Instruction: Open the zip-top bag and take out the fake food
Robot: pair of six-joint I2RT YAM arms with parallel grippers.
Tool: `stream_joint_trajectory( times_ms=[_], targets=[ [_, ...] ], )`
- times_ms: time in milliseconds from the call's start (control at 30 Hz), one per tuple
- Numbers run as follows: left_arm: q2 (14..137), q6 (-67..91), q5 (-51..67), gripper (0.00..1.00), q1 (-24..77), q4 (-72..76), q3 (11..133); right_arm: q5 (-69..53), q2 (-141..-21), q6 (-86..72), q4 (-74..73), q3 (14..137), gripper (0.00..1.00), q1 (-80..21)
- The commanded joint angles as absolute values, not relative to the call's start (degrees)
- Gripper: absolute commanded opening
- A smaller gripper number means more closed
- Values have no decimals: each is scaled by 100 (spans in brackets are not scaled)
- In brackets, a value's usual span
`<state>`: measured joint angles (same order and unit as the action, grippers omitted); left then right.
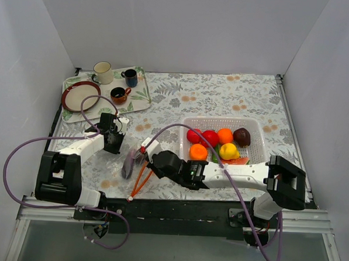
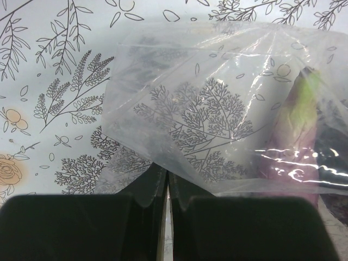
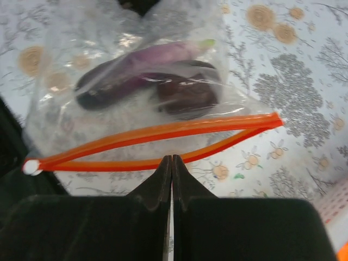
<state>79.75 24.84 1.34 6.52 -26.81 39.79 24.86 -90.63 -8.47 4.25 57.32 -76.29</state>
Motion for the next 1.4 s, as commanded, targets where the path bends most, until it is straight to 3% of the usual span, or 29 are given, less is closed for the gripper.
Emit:
stream_joint_trajectory(
  times_ms=[0,433,467,500,567,600,667,1067,1367],
  targets=[
    [7840,2452,97,0,668,-2742,3920,2224,-8982,-668,1187,5528,1,-7822],
    [7717,2382,70,0,668,-2856,3981,2065,-10168,-510,1389,6047,1,-7717],
    [7725,2382,70,0,668,-2848,3990,2100,-10265,-501,1397,6099,13,-7708],
    [7734,2382,70,0,668,-2874,4016,2127,-10300,-484,1458,6108,48,-7699],
    [7761,2399,70,0,668,-2892,4060,2241,-10379,-414,1599,6126,68,-7673],
    [7778,2408,79,0,668,-2918,4078,2285,-10415,-343,1678,6143,86,-7673],
    [7787,2417,131,0,668,-2935,4104,2469,-10563,-247,1775,6283,99,-7664],
    [7813,2198,483,0,668,-3199,4122,3032,-11232,597,2443,6688,99,-7524],
    [7954,1969,650,0,668,-3340,4113,2567,-11540,528,2627,6742,97,-7154]
  ],
)
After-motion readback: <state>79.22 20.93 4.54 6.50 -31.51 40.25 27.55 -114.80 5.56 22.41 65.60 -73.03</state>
